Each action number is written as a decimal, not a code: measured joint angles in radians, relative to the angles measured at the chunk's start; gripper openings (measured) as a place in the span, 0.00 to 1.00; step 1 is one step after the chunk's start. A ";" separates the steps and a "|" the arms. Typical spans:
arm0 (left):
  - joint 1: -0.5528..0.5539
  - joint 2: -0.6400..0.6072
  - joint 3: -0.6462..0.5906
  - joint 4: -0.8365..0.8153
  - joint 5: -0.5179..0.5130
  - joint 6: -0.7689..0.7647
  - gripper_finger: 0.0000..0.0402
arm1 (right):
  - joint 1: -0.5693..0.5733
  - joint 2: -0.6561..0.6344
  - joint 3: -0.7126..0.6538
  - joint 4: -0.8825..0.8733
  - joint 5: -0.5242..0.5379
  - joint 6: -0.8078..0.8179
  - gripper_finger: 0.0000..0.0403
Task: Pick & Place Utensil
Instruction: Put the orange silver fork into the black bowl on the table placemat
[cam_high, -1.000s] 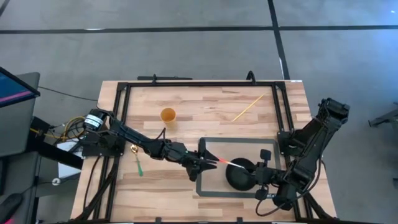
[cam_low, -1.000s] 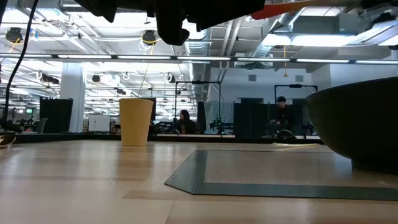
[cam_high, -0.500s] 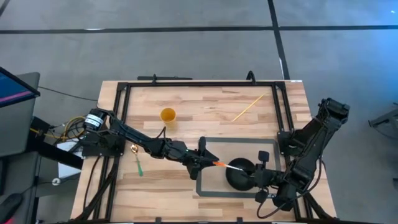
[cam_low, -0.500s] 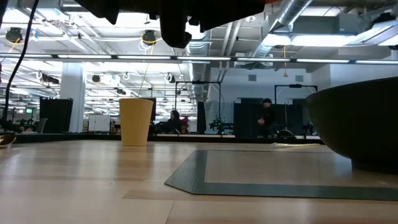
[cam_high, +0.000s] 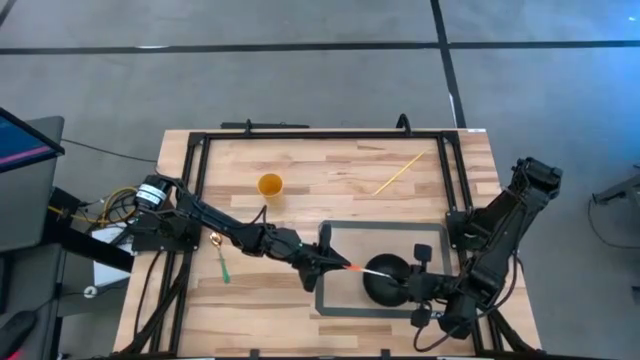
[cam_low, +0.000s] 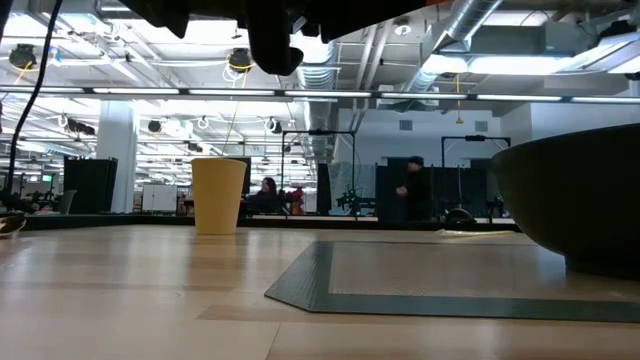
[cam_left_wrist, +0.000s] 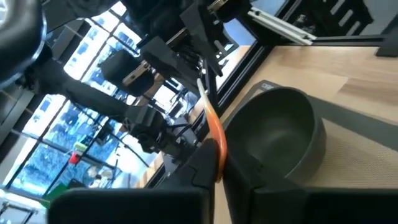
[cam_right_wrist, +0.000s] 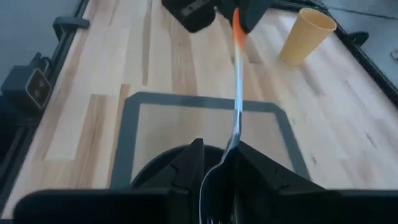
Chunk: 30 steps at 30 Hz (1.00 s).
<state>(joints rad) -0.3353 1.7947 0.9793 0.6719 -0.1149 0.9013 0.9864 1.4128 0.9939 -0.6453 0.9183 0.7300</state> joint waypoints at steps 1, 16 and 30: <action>0.000 0.000 0.000 -0.001 0.000 0.008 0.03 | -0.004 0.000 0.000 -0.002 -0.014 0.001 0.20; -0.038 -0.002 0.004 -0.072 -0.062 0.370 0.02 | -0.086 0.001 -0.001 -0.009 -0.162 0.031 0.42; -0.048 -0.003 0.005 -0.195 -0.069 0.384 0.03 | -0.214 0.002 -0.002 -0.029 -0.423 0.098 0.53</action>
<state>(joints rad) -0.3831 1.7912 0.9848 0.4769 -0.1841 1.2848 0.7719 1.4147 0.9920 -0.6741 0.4949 0.8276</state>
